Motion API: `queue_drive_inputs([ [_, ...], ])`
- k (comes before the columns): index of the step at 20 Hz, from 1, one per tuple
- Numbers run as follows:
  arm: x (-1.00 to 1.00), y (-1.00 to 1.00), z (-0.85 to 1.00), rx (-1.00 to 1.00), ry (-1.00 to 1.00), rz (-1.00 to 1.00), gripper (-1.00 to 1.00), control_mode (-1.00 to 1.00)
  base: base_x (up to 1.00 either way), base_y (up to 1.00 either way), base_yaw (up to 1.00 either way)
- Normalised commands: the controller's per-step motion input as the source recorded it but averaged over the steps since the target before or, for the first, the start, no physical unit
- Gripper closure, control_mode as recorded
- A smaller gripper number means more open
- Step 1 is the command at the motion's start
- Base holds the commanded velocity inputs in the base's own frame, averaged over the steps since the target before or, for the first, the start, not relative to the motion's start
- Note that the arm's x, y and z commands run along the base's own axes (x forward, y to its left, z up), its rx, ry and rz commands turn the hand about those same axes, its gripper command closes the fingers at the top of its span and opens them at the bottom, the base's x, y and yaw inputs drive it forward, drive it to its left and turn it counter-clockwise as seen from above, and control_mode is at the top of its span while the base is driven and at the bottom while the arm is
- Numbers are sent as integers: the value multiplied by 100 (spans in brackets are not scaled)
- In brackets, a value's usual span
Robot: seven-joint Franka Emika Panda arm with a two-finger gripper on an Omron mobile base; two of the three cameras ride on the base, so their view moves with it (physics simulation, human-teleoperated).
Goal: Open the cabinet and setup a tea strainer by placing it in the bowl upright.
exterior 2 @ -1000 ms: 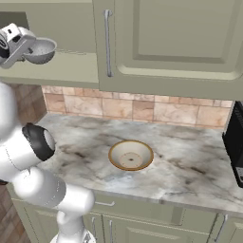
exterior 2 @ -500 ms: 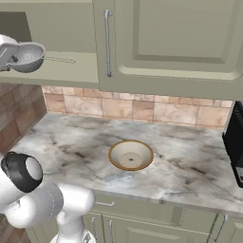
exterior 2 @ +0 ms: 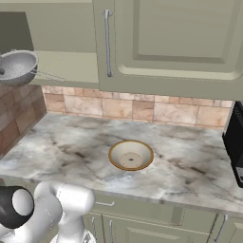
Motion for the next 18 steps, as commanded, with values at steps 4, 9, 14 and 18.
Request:
queue_drive_inputs([
  [4,-100,-61,0,0,0,-21,100,-100,0,0,0],
  [9,-98,-82,-12,1,0,-11,100,-100,0,0,0],
  [14,-77,-93,-18,4,0,-4,100,-100,0,0,0],
  [18,-31,-87,-32,0,1,-3,100,-100,0,0,0],
])
